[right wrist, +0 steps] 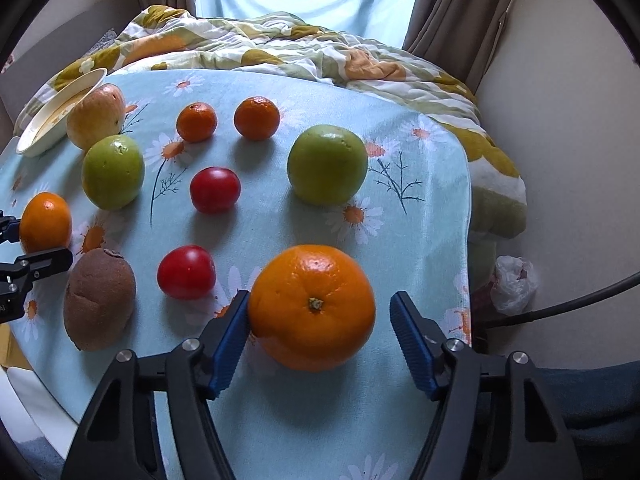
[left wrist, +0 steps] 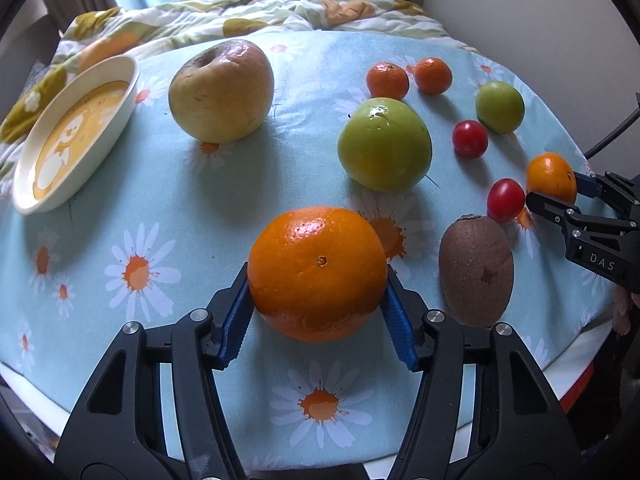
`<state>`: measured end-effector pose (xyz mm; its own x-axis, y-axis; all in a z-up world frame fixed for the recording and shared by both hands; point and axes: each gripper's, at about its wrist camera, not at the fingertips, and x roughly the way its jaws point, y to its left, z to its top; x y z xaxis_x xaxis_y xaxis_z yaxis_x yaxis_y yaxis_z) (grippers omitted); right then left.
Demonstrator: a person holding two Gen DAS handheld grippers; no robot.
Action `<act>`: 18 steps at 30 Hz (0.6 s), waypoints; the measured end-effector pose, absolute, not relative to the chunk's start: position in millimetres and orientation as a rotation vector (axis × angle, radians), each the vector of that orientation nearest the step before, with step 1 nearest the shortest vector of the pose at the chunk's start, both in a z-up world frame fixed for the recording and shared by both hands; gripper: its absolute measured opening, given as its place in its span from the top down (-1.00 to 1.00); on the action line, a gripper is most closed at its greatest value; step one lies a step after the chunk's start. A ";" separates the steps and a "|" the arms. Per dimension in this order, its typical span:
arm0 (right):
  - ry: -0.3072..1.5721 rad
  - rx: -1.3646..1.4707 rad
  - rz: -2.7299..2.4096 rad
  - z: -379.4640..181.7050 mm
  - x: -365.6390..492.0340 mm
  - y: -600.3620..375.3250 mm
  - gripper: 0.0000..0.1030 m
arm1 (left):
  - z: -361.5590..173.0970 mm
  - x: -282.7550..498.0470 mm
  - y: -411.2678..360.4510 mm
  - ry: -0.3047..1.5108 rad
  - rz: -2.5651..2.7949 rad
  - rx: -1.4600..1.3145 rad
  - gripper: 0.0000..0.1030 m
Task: Organize fruits
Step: 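Lower both tools and close each around an orange, then carry the orange into the white duck bowl and open the left tool while the right tool carries its orange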
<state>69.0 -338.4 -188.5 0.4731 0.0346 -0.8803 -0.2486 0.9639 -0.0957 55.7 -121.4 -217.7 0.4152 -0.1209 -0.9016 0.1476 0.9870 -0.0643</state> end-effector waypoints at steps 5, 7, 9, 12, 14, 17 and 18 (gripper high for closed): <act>1.067 -0.207 0.182 -186.1 67.2 -336.5 -0.06 | -212.5 51.7 -116.8 1.113 -0.169 0.017 -0.27; 1.071 -0.180 0.185 -183.3 67.7 -338.0 -0.05 | -208.7 48.4 -115.3 1.104 -0.169 0.015 -0.27; 1.067 -0.177 0.185 -179.1 67.3 -337.6 -0.05 | -203.5 46.6 -113.6 1.096 -0.169 0.005 -0.27; 1.061 -0.168 0.190 -170.9 67.2 -335.0 -0.05 | -194.3 44.0 -109.0 1.081 -0.168 -0.007 -0.27; 1.056 -0.162 0.192 -164.9 67.2 -332.6 -0.05 | -187.2 44.9 -105.8 1.069 -0.167 -0.016 -0.26; 1.048 -0.154 0.195 -154.5 67.5 -327.0 -0.05 | -175.6 47.5 -98.1 1.049 -0.160 -0.031 -0.27; 1.044 -0.154 0.196 -150.7 67.8 -324.7 -0.05 | -171.6 48.1 -94.2 1.042 -0.158 -0.035 -0.27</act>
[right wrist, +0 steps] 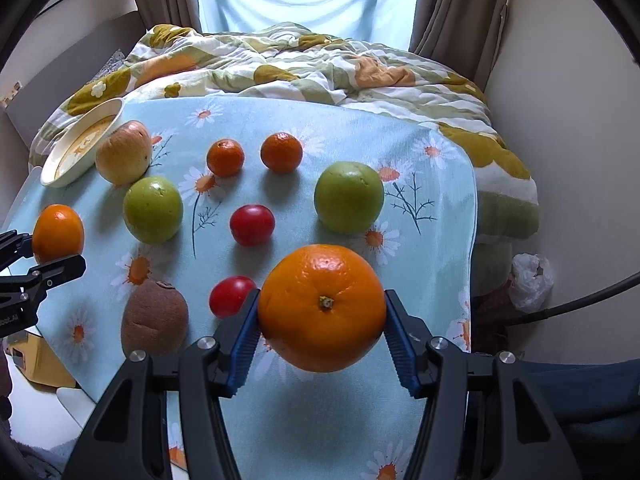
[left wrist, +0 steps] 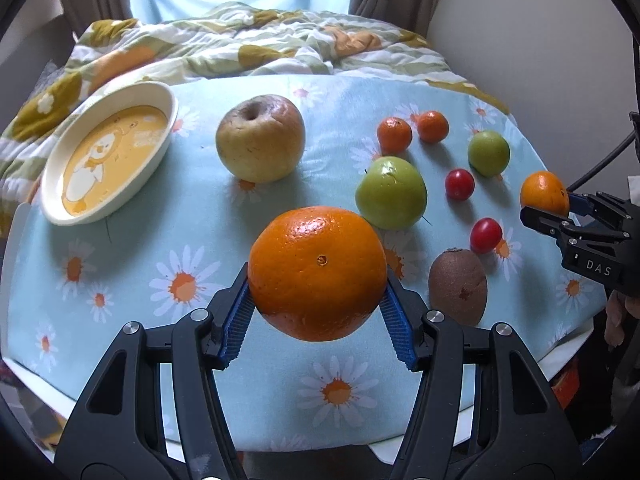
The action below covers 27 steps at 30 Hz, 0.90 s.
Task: Organize fruits
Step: 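Carry the orange into the white duck bowl and open the left tool while the right tool carries its orange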
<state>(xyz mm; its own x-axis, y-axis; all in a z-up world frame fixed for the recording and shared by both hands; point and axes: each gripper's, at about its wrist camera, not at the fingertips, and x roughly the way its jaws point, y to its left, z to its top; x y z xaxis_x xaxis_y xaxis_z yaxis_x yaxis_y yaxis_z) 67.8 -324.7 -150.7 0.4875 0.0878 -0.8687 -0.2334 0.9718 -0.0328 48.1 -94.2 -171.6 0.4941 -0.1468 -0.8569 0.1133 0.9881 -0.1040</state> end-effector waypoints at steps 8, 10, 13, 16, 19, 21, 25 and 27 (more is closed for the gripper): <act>1.005 -0.159 0.224 -120.5 80.3 -285.2 -0.05 | -141.1 65.3 -52.0 0.975 -0.135 -0.047 -0.27; 0.994 -0.158 0.229 -113.4 85.5 -270.5 -0.05 | -135.8 73.0 -36.3 0.964 -0.136 -0.046 -0.27; 0.982 -0.144 0.232 -104.3 94.5 -248.2 -0.05 | -127.9 87.7 -12.3 0.957 -0.143 -0.042 -0.26; 0.974 -0.120 0.234 -97.1 104.5 -223.2 -0.05 | -121.4 102.4 14.5 0.949 -0.147 -0.036 -0.27; 0.975 -0.105 0.235 -93.8 113.9 -195.1 -0.05 | -120.3 119.6 41.7 0.950 -0.149 -0.034 -0.27; 0.976 -0.102 0.239 -92.8 121.0 -174.4 -0.05 | -122.0 132.0 59.4 0.954 -0.155 -0.034 -0.27; 0.976 -0.100 0.248 -91.9 136.4 -138.6 -0.05 | -131.0 156.4 93.5 0.969 -0.161 -0.030 -0.27; 0.976 -0.097 0.251 -90.8 145.7 -120.9 -0.05 | -136.1 167.6 108.4 0.974 -0.165 -0.025 -0.27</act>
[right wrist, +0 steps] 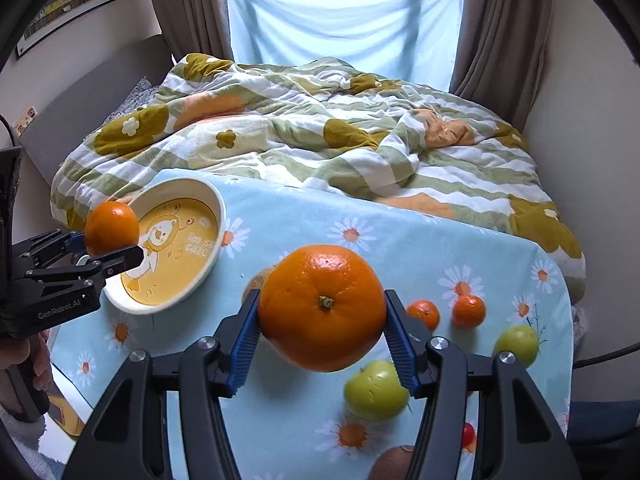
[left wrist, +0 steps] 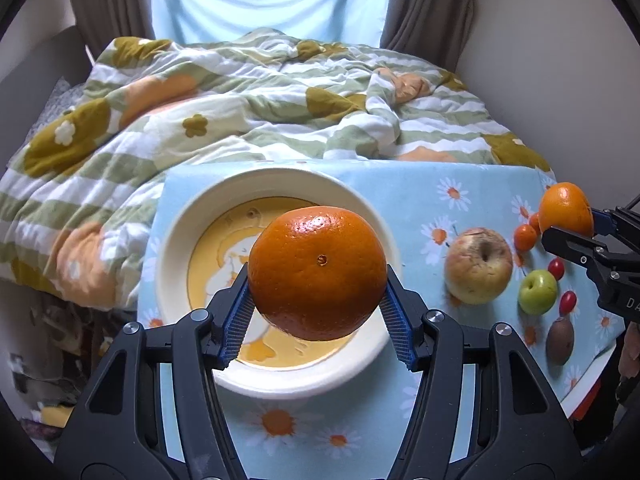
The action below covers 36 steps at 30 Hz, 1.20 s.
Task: Organize fruits
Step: 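Carry the orange into the white duck bowl and open the left tool while the right tool carries its orange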
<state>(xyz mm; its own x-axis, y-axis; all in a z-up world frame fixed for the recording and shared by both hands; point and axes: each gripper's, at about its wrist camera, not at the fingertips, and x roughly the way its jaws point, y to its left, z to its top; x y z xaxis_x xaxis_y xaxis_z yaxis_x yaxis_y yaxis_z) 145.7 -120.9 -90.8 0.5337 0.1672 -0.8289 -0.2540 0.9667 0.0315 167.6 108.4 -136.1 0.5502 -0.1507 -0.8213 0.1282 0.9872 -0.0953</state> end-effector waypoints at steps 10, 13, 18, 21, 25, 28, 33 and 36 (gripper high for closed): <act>0.990 -0.081 0.232 -98.5 183.3 -59.3 -0.05 | -170.4 221.4 146.9 1.019 -0.228 0.056 -0.27; 0.998 -0.062 0.211 -103.4 188.9 -51.1 -0.05 | -181.0 230.3 147.0 1.025 -0.246 0.090 -0.27; 1.013 -0.050 0.190 -111.1 193.8 -43.5 -0.05 | -194.8 239.9 143.8 1.047 -0.269 0.120 -0.27; 1.021 -0.051 0.187 -111.3 195.1 -40.5 -0.05 | -198.6 243.8 140.8 1.055 -0.277 0.126 -0.27; 1.027 -0.050 0.190 -113.1 195.3 -41.6 -0.05 | -200.3 245.7 137.5 1.060 -0.280 0.125 -0.31; 1.028 -0.052 0.190 -113.6 195.8 -43.7 -0.05 | -192.8 243.4 135.9 1.029 -0.278 0.129 -1.00; 1.020 -0.042 0.196 -108.2 197.3 -52.9 -0.05 | -183.0 241.3 137.9 1.021 -0.266 0.117 -1.00; 1.015 -0.052 0.212 -102.7 197.7 -53.9 -0.05 | -176.3 234.8 143.3 1.025 -0.239 0.106 -1.00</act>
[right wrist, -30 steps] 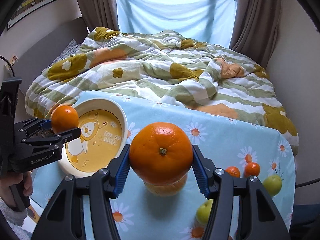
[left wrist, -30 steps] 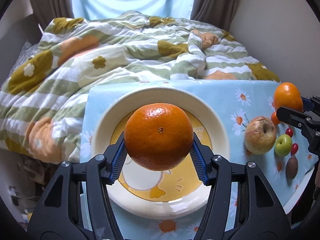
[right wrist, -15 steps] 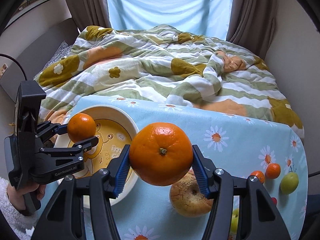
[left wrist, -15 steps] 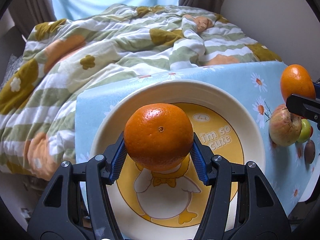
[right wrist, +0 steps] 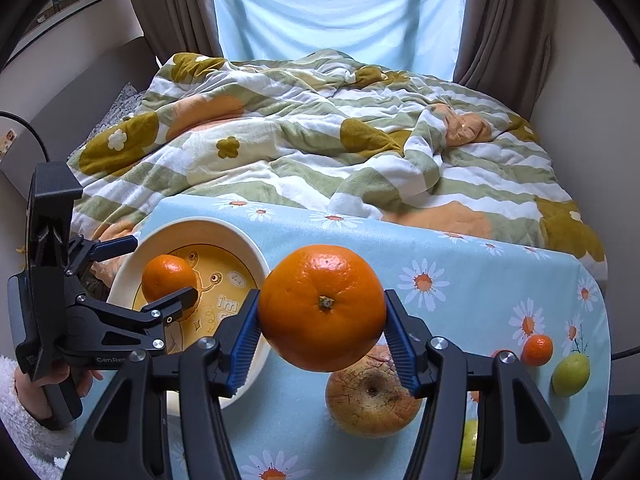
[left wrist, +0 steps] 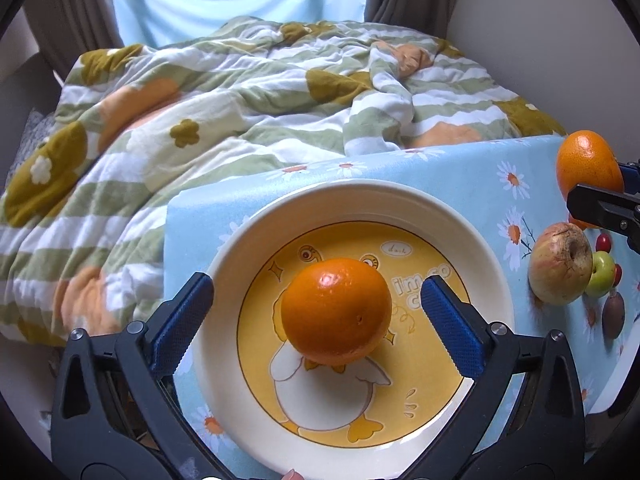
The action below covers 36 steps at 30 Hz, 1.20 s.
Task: Organize fruits
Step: 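Carry the orange into the white duck bowl and open the left tool while the right tool carries its orange, then lower the orange into the bowl beside the other and open the right tool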
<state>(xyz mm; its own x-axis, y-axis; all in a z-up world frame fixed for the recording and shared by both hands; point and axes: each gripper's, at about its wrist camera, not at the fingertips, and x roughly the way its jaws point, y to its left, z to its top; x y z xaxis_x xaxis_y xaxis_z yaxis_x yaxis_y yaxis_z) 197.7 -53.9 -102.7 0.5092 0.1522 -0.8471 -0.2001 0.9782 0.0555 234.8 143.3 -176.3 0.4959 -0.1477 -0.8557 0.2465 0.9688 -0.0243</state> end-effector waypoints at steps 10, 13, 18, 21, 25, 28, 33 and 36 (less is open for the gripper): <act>1.034 -0.068 0.345 -101.2 208.2 -31.8 -0.05 | -168.2 204.9 167.9 1.071 -0.156 0.047 -1.00; 1.047 -0.093 0.395 -108.8 213.4 -18.9 -0.05 | -168.2 197.6 172.6 1.080 -0.135 0.039 -1.00; 1.082 -0.142 0.442 -127.0 219.7 0.6 -0.05 | -173.0 187.3 179.6 1.096 -0.102 0.019 -1.00; 1.100 -0.167 0.464 -137.3 222.6 8.8 -0.05 | -176.4 182.3 184.1 1.109 -0.087 0.005 -1.00; 1.116 -0.185 0.486 -148.4 226.4 18.0 -0.06 | -182.7 175.6 190.7 1.122 -0.073 -0.018 -1.00; 1.120 -0.207 0.495 -155.4 227.6 24.3 -0.06 | -188.2 174.0 192.9 1.131 -0.072 -0.030 -1.00; 1.067 -0.207 0.484 -153.3 226.3 25.7 -0.25 | -191.1 173.8 194.6 1.131 -0.080 -0.040 -1.00; 1.035 -0.177 0.484 -145.7 226.9 24.8 -0.93 | -191.1 173.7 195.5 1.132 -0.080 -0.042 -1.00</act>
<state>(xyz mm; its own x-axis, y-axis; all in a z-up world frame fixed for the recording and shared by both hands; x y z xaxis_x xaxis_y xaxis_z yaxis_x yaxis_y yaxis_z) 226.9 24.8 -145.7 0.4170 0.3012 -0.8576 -0.4651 0.8813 0.0834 173.7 195.5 -191.1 0.4223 -0.0855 -0.9024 0.0430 0.9963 -0.0743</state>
